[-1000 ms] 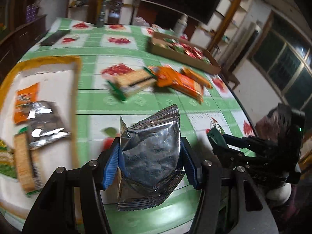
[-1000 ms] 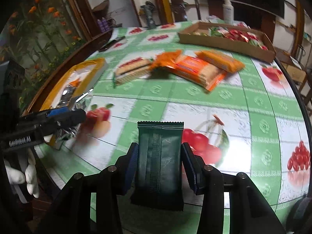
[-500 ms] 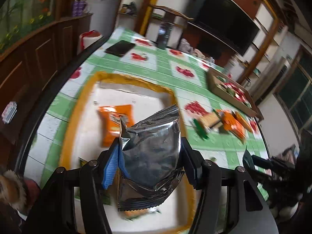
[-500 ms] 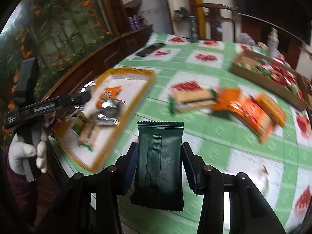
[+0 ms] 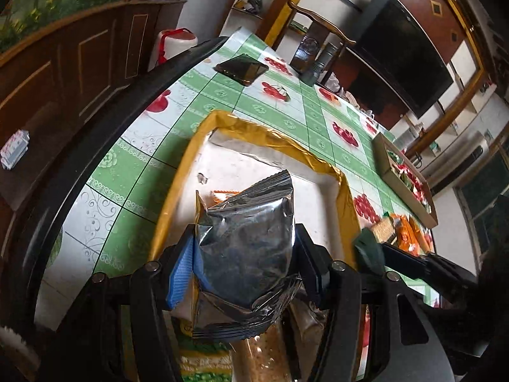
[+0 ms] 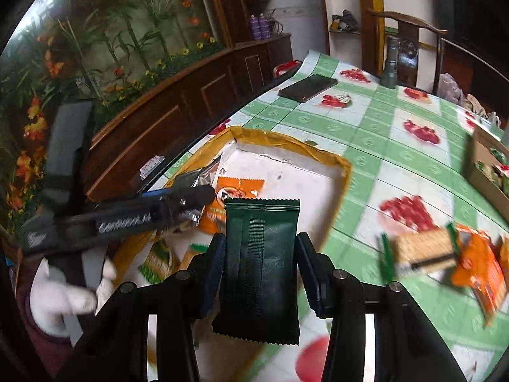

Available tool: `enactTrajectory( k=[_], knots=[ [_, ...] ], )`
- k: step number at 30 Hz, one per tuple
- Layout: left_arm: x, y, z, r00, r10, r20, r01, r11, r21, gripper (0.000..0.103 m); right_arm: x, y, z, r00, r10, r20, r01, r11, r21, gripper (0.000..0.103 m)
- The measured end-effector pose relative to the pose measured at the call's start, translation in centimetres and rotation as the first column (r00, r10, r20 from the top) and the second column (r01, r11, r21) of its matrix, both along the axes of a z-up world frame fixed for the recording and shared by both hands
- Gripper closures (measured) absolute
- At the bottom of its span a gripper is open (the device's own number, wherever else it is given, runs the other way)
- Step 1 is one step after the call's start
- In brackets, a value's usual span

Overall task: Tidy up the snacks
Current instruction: 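Carry the foil bag and green packet into the white tray and open both tools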

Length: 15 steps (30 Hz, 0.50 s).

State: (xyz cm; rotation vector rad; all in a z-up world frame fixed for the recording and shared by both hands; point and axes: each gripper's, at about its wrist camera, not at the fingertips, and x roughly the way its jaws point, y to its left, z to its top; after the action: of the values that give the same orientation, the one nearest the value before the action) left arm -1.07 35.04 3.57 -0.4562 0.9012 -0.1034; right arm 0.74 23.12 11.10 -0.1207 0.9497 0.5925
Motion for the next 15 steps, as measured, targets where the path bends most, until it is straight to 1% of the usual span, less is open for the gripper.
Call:
enactTrajectory(
  k=[4, 6, 7, 8, 9, 12, 15],
  knots=[
    [0.3, 0.8, -0.1, 1.000, 0.003, 0.009, -0.003, 0.999, -0.033, 0.045, 1.8, 1.2, -1.5, 1.000, -0.015, -0.021, 0.014, 1.000, -0.012, 0.057],
    [0.4, 0.6, -0.1, 1.000, -0.004, 0.017, 0.005, 1.000, -0.022, 0.045, 2.6, 1.4, -2.0, 0.999, -0.025, -0.032, 0.025, 1.000, -0.008, 0.057],
    [0.5, 0.4, -0.1, 1.000, -0.008, 0.020, 0.009, 1.000, -0.014, 0.045, 3.1, 1.5, -2.1, 0.999, -0.032, -0.038, 0.033, 0.999, 0.002, 0.057],
    [0.6, 0.3, -0.1, 1.000, -0.011, 0.019, 0.011, 1.000, -0.015, 0.045, 3.3, 1.4, -2.2, 0.998, -0.037, -0.044, 0.038, 0.999, 0.014, 0.054],
    [0.6, 0.4, -0.1, 1.000, -0.011, 0.020, 0.012, 1.000, -0.022, 0.045, 3.6, 1.3, -2.2, 0.998, -0.045, -0.053, 0.046, 0.999, 0.028, 0.053],
    [0.5, 0.8, -0.1, 1.000, -0.002, 0.018, 0.003, 0.998, -0.059, 0.043, 4.1, 0.3, -2.0, 0.995, -0.067, -0.080, 0.074, 0.993, 0.087, 0.052],
    [0.1, 1.1, 0.1, 1.000, 0.023, 0.015, -0.022, 0.995, -0.096, 0.042, 4.0, -0.7, -1.4, 0.995, -0.082, -0.062, 0.088, 0.991, 0.100, 0.051]
  ],
)
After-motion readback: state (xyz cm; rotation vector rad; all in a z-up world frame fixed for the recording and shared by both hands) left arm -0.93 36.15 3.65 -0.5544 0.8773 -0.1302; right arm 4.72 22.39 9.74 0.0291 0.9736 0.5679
